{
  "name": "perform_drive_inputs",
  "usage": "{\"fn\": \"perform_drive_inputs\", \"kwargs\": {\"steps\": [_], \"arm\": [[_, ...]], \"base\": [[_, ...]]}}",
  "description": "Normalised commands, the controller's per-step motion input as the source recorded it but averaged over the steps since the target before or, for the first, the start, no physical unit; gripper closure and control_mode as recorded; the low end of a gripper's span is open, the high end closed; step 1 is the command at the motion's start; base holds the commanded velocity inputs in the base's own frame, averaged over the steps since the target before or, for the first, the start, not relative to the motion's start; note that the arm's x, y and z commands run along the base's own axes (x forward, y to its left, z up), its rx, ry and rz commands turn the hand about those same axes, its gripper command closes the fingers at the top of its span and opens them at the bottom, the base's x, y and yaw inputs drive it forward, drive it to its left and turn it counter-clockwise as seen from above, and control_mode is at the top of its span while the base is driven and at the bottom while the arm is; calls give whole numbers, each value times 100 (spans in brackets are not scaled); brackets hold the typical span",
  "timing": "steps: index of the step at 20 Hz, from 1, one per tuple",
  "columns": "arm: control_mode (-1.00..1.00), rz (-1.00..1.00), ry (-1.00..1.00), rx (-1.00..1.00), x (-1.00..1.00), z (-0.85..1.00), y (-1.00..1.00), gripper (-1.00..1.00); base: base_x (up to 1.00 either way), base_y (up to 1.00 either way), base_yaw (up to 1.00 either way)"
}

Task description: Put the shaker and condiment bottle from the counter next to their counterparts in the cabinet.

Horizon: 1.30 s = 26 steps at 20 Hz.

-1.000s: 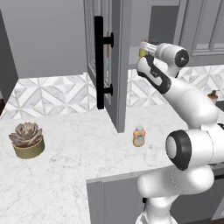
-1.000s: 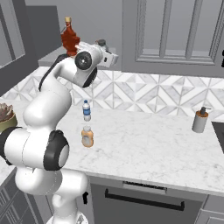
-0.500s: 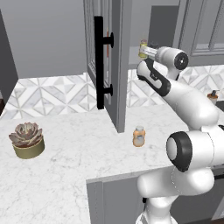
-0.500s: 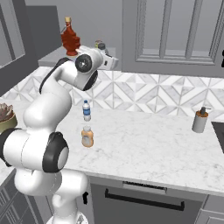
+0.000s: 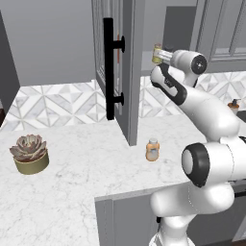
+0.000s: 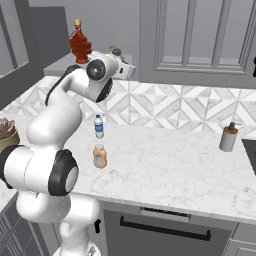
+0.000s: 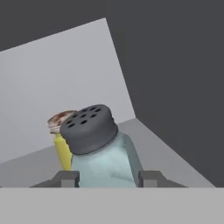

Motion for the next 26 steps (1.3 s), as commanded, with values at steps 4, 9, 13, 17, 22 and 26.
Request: {"fn": "perform_drive_inputs", "kwargs": {"steps": [4, 9, 13, 17, 22, 26], "arm": [[-100, 0, 0, 0, 17, -43, 2, -100], [-100, 0, 0, 0, 1, -36, 0, -100], [-100, 0, 0, 0, -9, -28, 0, -100], [-100, 0, 0, 0, -36, -18, -6, -100], [-100, 0, 0, 0, -53, -9, -15, -100], [-100, 0, 0, 2, -72, -12, -22, -100]], "base": [[0, 0, 0], [0, 0, 0], [0, 0, 0], [0, 0, 0], [0, 0, 0], [0, 0, 0]]}}
